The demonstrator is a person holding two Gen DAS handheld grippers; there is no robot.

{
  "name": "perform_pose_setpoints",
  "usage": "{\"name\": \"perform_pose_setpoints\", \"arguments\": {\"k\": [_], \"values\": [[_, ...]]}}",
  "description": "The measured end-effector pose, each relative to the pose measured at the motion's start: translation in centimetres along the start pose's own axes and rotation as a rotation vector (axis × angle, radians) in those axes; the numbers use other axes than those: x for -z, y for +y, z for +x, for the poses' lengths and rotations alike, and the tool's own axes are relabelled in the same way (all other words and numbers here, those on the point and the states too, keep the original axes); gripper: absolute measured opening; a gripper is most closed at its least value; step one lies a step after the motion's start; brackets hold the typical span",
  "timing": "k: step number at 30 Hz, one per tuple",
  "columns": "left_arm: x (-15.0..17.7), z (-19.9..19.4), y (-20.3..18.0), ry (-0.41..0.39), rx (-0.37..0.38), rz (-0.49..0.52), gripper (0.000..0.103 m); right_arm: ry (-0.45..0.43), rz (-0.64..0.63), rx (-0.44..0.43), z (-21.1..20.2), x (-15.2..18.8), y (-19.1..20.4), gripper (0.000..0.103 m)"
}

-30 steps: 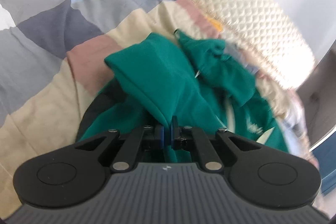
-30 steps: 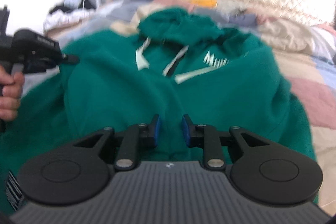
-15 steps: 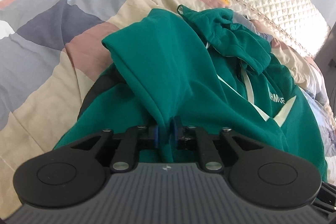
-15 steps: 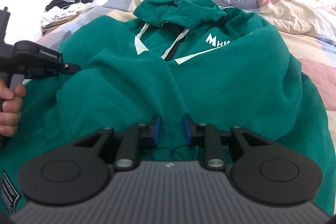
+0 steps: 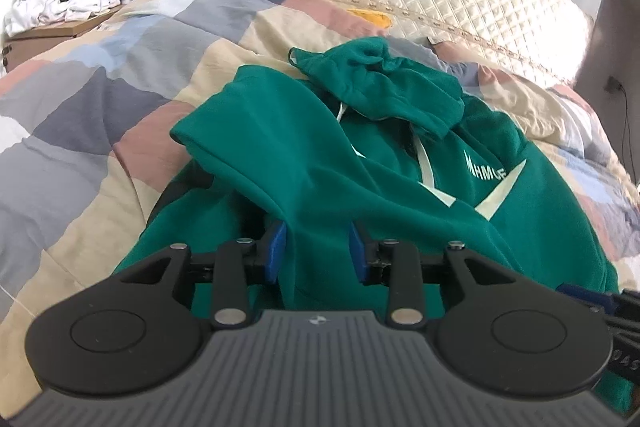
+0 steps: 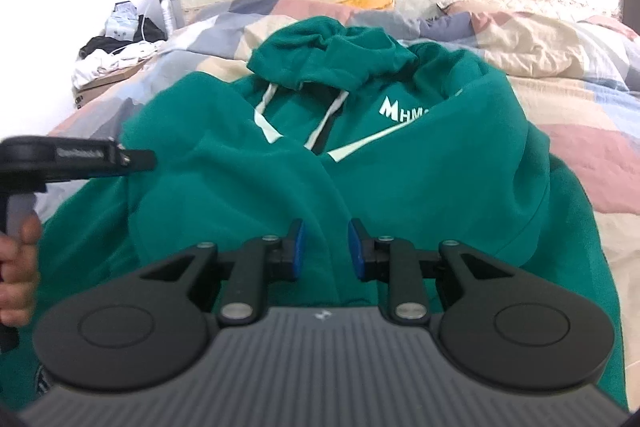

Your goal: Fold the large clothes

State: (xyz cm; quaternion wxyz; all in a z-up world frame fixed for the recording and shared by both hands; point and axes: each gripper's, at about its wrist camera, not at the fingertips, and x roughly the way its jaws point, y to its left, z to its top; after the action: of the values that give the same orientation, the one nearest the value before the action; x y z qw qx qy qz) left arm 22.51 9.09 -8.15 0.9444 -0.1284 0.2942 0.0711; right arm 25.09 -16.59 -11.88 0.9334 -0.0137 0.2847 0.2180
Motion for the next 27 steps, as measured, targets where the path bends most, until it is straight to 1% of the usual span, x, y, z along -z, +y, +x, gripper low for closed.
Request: {"name": "perform_pose_setpoints", "arguments": {"k": [5,9,10,11,12,13,14,16,18,20,22,24,25,27], "values": [[0.3,-0.8,-0.1,-0.009,-0.004,0.017,0.039,0.009,-0.017,-0.008,-0.6,0.0,0.7,0.028],[0.7,-1.5,-0.7,-0.023,0.014,0.052,0.039,0.086,0.011,-0.023,0.6,0.6,0.7,0.027],[1.1,-1.1,-1.2,-0.024,0.000,0.090,0.040,0.107,0.018,-0.025,1.0,0.9,0.7,0.027],[1.5,-0.5,-1.6,-0.004,-0.012,0.129,0.040,0.116,0.022,-0.024,1.3,1.1,0.8,0.027],[1.9,0.5,-1.9,0.037,-0.008,0.152,0.040,0.120,0.027,-0.022,1.5,1.2,0.7,0.027],[2.3,1.6,-2.0,0.091,0.013,0.152,0.039,0.121,0.036,-0.023,1.7,1.3,0.6,0.027],[2.8,2.3,-2.0,0.117,0.020,0.146,0.039,0.124,0.049,-0.025,1.9,1.4,0.5,0.027],[3.3,2.8,-2.2,0.115,0.018,0.159,0.039,0.130,0.068,-0.030,2.1,1.5,0.3,0.027],[3.1,2.8,-2.1,0.120,0.028,0.147,0.039,0.124,0.092,-0.038,2.0,1.5,0.0,0.027],[2.4,2.1,-1.6,0.120,0.045,0.105,0.039,0.116,0.129,-0.051,1.7,1.3,-0.5,0.027],[1.4,0.5,-1.0,0.090,0.069,0.063,0.041,0.098,0.177,-0.054,1.0,0.8,-1.2,0.028],[-0.1,-0.6,-0.5,0.057,0.099,0.032,0.048,0.076,0.215,-0.070,0.5,-0.4,-2.0,0.028],[-1.0,-0.7,-0.3,0.055,0.124,0.014,0.051,0.059,0.239,-0.075,0.3,-1.3,-2.6,0.029],[-3.5,-0.3,0.0,0.051,0.153,-0.021,0.052,0.042,0.271,-0.095,0.5,-3.3,-3.9,0.032]]}}
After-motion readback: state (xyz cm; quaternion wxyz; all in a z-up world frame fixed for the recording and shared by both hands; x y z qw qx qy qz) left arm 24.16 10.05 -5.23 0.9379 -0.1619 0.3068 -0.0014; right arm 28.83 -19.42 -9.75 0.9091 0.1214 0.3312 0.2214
